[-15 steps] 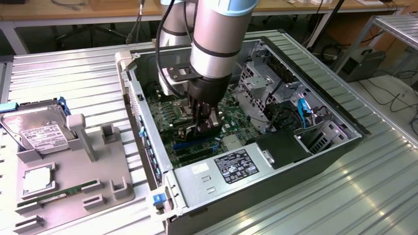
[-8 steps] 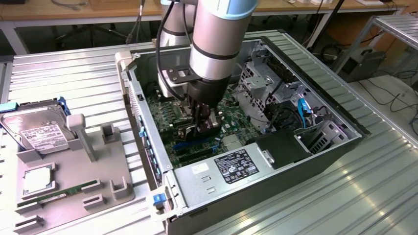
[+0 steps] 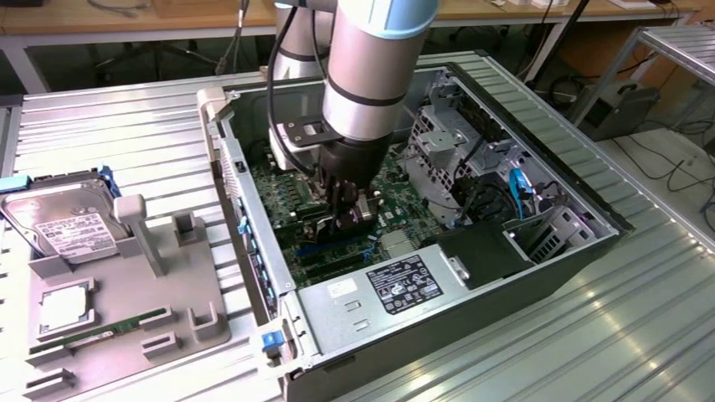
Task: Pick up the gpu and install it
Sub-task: 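Insert the gpu into the slot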
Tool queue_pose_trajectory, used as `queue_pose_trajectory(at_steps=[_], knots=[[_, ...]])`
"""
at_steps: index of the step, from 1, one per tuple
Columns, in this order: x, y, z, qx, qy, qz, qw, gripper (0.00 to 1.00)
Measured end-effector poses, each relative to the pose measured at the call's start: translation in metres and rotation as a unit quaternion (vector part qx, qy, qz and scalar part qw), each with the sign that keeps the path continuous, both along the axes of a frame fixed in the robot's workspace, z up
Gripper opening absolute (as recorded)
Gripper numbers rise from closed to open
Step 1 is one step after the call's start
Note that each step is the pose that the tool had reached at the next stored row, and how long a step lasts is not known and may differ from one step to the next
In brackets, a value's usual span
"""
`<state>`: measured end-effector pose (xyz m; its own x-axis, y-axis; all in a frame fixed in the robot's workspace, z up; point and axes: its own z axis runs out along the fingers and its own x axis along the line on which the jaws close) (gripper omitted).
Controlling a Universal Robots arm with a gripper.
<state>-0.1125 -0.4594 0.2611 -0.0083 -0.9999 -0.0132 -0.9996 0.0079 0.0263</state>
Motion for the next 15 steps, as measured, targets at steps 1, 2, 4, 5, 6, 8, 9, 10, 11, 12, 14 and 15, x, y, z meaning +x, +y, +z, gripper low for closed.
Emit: queue_pose_trajectory(at_steps=[1,2,4,5,6,8,9,10,11,12,14,15], knots=[[0.0,0.0,0.0,-0.0001,0.0,0.0,1.0,0.26],[0.0,0.0,-0.0001,-0.0001,0.0,0.0,1.0,0.26],[0.0,0.0,-0.0002,-0.0001,0.0,0.0,1.0,0.26],[0.0,0.0,-0.0002,0.0,0.0,0.0,1.0,0.26],[0.0,0.0,-0.0002,-0.0001,0.0,0.0,1.0,0.27],[0.0,0.0,-0.0002,0.0,0.0,0.0,1.0,0.27],[0.0,0.0,0.0001,0.0001,-0.0001,0.0,1.0,0.34],[0.0,0.0,0.0022,0.0,0.0,0.0,1.0,0.34],[0.0,0.0,0.005,0.0,0.0,0.0,1.0,0.34],[0.0,0.0,0.011,0.0,0.0,0.0,1.0,0.34],[0.0,0.0,0.0221,0.0,0.0,0.0,1.0,0.34],[0.0,0.0001,0.0236,0.0,0.0,0.0,1.0,0.34]])
